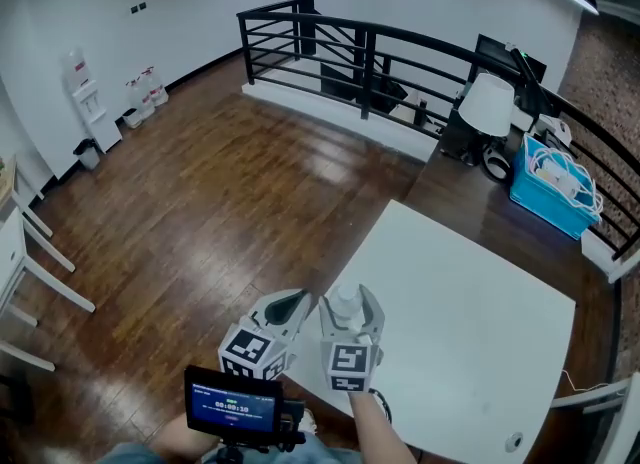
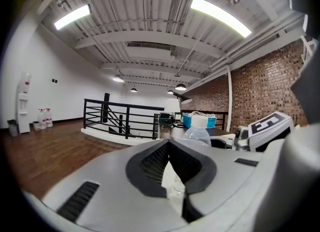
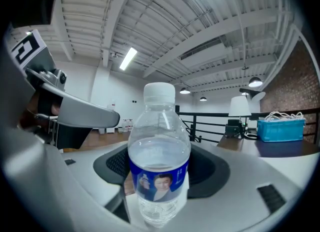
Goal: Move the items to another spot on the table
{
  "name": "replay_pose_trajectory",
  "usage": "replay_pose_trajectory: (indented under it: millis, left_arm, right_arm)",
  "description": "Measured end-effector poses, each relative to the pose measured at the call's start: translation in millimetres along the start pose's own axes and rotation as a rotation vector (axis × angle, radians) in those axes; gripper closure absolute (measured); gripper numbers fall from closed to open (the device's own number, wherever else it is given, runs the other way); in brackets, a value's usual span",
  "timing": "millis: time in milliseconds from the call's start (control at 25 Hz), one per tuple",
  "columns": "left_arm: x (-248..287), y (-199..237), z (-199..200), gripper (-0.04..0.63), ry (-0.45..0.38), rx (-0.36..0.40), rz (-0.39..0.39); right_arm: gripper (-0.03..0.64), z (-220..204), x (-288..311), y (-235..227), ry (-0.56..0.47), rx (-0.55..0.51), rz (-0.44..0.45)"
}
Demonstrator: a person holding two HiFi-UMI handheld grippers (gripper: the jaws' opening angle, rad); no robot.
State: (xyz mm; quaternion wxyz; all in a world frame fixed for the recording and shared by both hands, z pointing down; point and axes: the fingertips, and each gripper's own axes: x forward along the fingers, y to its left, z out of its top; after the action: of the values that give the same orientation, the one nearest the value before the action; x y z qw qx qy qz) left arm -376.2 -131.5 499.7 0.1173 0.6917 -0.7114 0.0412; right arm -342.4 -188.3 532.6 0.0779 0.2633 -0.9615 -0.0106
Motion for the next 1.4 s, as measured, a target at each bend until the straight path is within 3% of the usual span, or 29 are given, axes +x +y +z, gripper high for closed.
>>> replay_pose_trajectory:
  millis: [1400]
  left_arm:
    - [0, -12, 0, 0.583, 0.009, 0.027, -0.032]
  right_arm:
    - [0.284, -4, -7, -10, 0.012, 0.032, 0.018]
